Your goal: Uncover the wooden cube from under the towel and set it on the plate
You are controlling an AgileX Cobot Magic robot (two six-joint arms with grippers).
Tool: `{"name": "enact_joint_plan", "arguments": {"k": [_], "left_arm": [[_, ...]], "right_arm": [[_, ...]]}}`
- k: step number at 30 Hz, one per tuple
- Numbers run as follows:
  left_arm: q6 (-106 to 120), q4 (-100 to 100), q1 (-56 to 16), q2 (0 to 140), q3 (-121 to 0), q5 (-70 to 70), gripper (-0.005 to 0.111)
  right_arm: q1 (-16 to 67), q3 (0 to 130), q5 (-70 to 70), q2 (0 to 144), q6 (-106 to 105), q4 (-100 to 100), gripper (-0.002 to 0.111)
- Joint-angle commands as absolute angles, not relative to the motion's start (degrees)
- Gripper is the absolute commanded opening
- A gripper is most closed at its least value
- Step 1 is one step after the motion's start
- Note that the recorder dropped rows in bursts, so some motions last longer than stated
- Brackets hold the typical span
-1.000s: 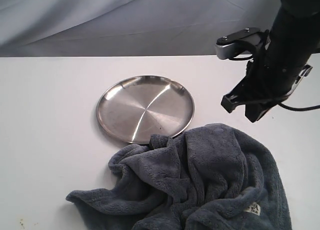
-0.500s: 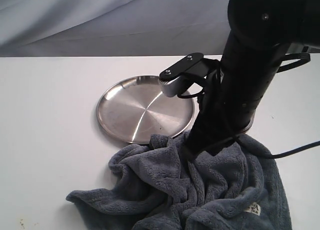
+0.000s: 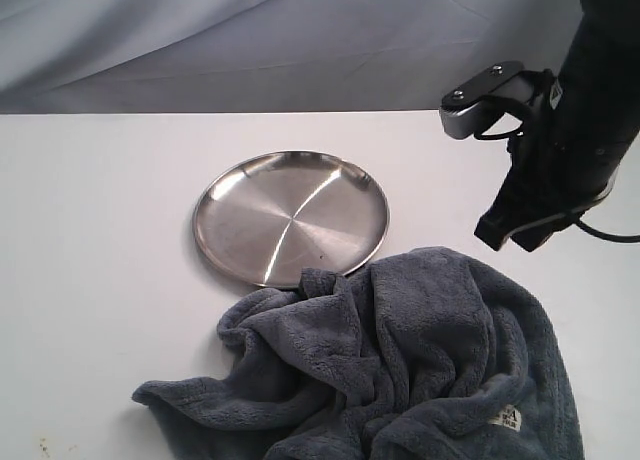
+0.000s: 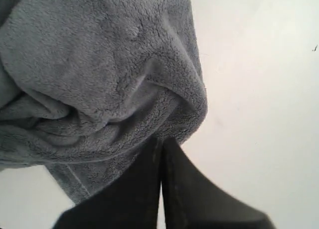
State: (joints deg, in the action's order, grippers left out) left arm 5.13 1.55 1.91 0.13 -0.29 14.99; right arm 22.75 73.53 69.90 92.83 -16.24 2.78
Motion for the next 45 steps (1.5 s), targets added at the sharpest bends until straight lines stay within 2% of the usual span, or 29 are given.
{"name": "enact_joint_plan", "arguments": {"k": [1,3,10,13,45], "left_arm": [[5.19,2.03,2.01,0.0,0.0,14.87,0.0],[5.19,2.03,2.01,0.0,0.0,14.87,0.0],[5.19,2.03,2.01,0.0,0.0,14.87,0.0],[5.19,2.03,2.01,0.0,0.0,14.87,0.0],[5.19,2.03,2.01,0.0,0.0,14.87,0.0]], "right_arm": [[21.83,73.12,65.62,92.37,-19.57,2.13,0.0],[21.83,73.12,64.12,92.37,-18.61,2.13,0.005],[21.2,73.12,63.61,93.75,-16.27,2.15,0.044],[20.47,73.12,63.2,96.67,-16.13,2.68,0.05],[19.79,69.79,56.99,109.67,-17.04,6.87,0.051]]}}
